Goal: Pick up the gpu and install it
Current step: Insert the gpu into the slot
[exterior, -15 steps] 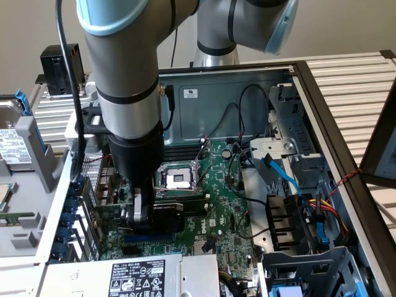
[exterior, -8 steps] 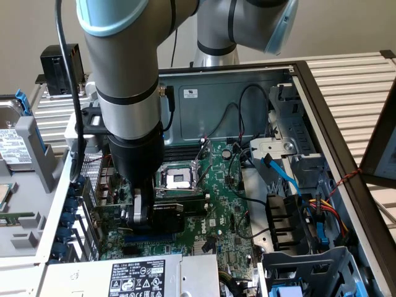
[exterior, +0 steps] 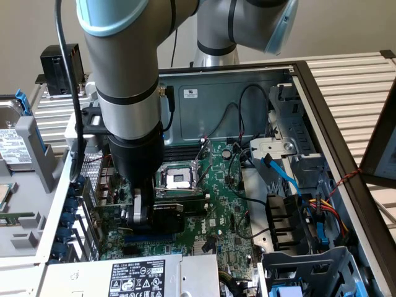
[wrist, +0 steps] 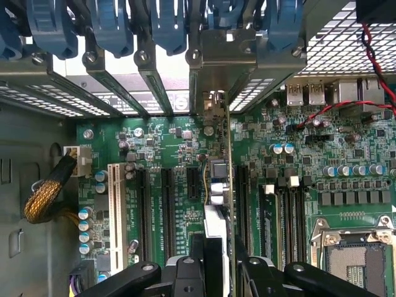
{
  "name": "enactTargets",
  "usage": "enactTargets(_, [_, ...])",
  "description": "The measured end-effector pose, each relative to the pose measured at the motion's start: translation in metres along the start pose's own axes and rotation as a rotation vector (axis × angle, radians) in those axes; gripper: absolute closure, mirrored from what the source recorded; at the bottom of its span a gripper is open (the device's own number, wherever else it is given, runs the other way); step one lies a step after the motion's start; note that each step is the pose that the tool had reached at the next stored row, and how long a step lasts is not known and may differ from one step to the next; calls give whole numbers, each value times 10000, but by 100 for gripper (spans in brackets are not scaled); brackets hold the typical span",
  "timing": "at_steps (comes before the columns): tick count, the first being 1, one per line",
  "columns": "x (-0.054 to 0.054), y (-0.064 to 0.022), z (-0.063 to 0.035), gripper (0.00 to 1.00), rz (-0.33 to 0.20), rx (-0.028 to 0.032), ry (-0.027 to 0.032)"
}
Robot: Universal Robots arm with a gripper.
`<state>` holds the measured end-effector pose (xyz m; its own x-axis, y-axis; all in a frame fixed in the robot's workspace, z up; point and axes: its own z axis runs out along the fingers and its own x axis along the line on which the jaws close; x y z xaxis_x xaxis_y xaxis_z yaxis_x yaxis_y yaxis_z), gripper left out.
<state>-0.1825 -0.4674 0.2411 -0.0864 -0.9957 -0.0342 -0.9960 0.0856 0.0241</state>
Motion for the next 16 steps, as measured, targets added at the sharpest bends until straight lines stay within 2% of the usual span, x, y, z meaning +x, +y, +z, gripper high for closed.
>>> enactTargets(16, [-7, 0, 6, 72, 40, -24, 5])
